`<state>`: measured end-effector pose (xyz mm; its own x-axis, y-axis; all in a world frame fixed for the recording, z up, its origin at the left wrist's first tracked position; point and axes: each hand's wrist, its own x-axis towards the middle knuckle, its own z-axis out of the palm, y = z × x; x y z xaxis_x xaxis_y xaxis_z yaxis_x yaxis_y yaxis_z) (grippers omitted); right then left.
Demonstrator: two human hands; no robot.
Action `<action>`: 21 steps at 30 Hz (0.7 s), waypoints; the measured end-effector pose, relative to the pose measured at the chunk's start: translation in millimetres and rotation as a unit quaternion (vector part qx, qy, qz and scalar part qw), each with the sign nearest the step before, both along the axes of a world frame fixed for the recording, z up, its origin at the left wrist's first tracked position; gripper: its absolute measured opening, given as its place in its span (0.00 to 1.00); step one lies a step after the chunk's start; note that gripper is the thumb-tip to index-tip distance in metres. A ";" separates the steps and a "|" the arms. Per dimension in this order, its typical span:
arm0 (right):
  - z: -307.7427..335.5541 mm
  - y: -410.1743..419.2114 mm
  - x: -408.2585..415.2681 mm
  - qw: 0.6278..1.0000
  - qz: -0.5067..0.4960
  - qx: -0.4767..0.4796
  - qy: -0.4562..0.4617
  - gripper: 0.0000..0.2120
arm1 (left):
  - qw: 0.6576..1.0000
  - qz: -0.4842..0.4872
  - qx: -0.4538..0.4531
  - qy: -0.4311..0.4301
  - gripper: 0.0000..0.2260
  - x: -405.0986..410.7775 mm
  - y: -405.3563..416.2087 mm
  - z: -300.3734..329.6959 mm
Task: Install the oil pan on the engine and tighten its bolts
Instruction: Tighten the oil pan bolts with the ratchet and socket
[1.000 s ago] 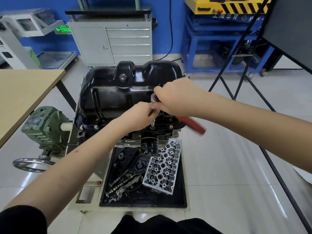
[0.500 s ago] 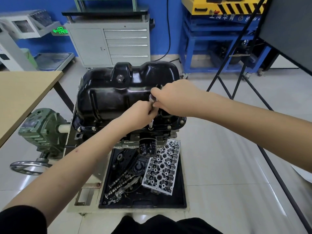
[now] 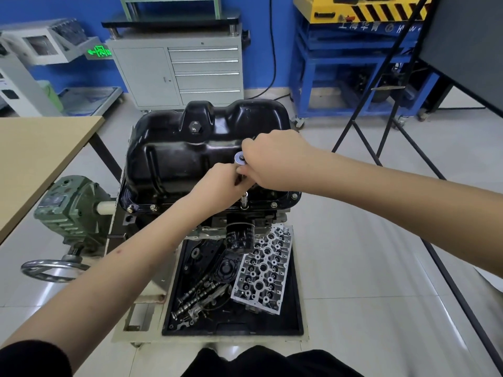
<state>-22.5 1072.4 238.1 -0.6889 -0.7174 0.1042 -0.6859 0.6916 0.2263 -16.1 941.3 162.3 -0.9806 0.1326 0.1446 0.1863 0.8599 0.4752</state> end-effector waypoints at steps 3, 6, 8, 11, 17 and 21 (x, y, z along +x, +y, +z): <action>-5.4 -3.0 2.6 0.999 -0.019 -0.030 -0.029 0.11 | 1.000 -0.002 0.011 -0.004 0.18 1.0 0.0 -1.1; -9.2 0.9 -4.9 0.997 -0.004 -0.057 -0.046 0.14 | 1.000 -0.002 0.016 0.001 0.18 1.7 -0.8 -1.2; -7.2 8.1 -13.3 0.995 0.034 -0.062 -0.073 0.16 | 1.000 -0.006 0.030 -0.006 0.19 1.4 -1.8 -1.0; -7.0 18.2 -21.5 0.984 0.065 -0.092 -0.136 0.12 | 1.000 -0.014 0.026 -0.010 0.19 2.0 -0.5 -0.6; -20.3 15.3 -11.8 0.917 0.002 -0.247 -0.314 0.06 | 0.999 -0.028 0.024 0.000 0.17 -0.3 -1.9 -4.2; -17.1 13.2 -4.7 0.888 -0.012 -0.295 -0.351 0.11 | 0.998 -0.050 0.035 0.007 0.15 0.9 -3.0 -3.9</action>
<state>-27.2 1085.6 221.0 -0.7474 -0.6644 -0.0047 -0.4973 0.5641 -0.6591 -15.2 938.3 158.4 -0.9610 0.2186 0.1696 0.2759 0.8019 0.5300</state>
